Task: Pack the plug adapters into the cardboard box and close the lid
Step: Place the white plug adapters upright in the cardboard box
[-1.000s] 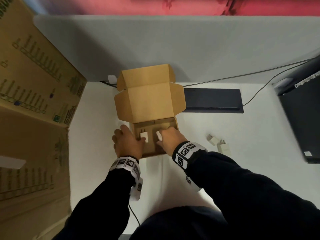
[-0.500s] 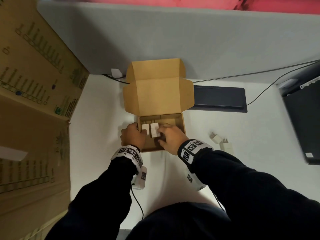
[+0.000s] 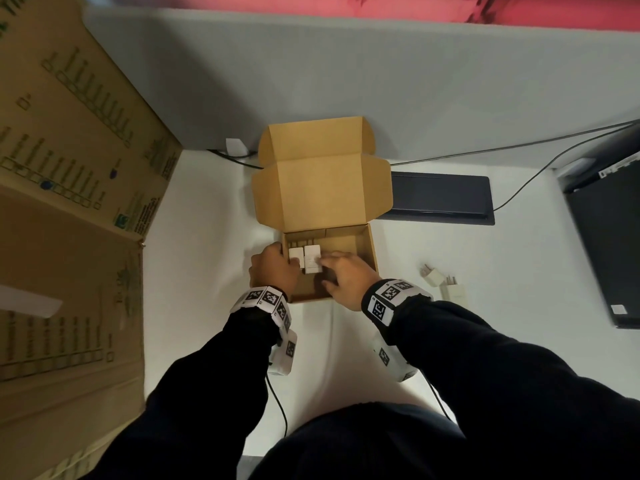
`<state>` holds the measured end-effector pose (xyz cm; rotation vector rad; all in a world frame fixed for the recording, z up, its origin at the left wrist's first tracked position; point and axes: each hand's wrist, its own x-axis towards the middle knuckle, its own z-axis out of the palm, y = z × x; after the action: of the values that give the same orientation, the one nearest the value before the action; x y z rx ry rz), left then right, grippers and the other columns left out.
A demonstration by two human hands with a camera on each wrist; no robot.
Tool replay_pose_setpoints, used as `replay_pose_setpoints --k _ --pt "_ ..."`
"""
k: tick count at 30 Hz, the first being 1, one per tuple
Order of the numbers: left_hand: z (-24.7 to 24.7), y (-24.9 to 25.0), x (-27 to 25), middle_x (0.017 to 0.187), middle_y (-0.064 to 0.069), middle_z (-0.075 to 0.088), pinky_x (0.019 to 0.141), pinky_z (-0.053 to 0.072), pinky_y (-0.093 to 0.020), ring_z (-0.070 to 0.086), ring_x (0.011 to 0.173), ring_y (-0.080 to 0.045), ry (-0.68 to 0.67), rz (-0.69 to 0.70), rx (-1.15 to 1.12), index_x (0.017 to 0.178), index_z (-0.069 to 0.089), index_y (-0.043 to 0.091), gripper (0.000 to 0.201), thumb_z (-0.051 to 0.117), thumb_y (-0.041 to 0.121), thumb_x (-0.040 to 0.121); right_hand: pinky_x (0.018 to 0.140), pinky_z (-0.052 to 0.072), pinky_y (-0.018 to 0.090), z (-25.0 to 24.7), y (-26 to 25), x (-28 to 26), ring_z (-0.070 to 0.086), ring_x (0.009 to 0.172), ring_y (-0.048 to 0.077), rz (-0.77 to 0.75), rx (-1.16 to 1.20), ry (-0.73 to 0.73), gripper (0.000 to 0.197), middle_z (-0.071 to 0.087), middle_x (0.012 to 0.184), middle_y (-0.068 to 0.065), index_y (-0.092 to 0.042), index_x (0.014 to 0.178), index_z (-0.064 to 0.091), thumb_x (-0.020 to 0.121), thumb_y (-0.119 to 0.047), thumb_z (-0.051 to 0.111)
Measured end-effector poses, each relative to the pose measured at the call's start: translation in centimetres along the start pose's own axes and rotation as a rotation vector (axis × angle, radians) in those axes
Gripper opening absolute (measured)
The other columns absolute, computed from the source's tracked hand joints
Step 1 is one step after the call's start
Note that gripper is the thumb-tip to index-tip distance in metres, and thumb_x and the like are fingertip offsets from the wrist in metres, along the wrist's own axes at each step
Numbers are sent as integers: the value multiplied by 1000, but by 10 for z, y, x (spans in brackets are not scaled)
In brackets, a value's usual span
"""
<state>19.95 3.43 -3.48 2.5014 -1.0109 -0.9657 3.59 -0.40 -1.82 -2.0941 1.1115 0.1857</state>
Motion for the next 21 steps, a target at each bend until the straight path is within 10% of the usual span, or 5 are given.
replay_pose_setpoints --k 10,17,21 --pt "2 6 -12 110 -18 69 76 45 -36 63 107 -44 -30 28 37 109 60 12 26 60 33 93 121 23 39 2 5 -9 25 148 25 52 18 -43 64 28 162 5 -16 152 35 94 -28 59" --pt "-7 16 -33 135 -20 51 88 49 -50 50 125 -42 86 114 116 141 42 7 57 61 33 93 87 55 33 -34 11 -44 64 88 18 44 232 354 22 71 102 6 -14 112 69 92 -14 60" --pt "-7 23 -42 132 -21 50 86 49 -49 52 122 -43 63 141 137 136 44 5 53 63 28 93 81 52 34 -49 53 -61 62 90 23 183 96 522 14 66 98 7 -14 98 70 90 -18 59"
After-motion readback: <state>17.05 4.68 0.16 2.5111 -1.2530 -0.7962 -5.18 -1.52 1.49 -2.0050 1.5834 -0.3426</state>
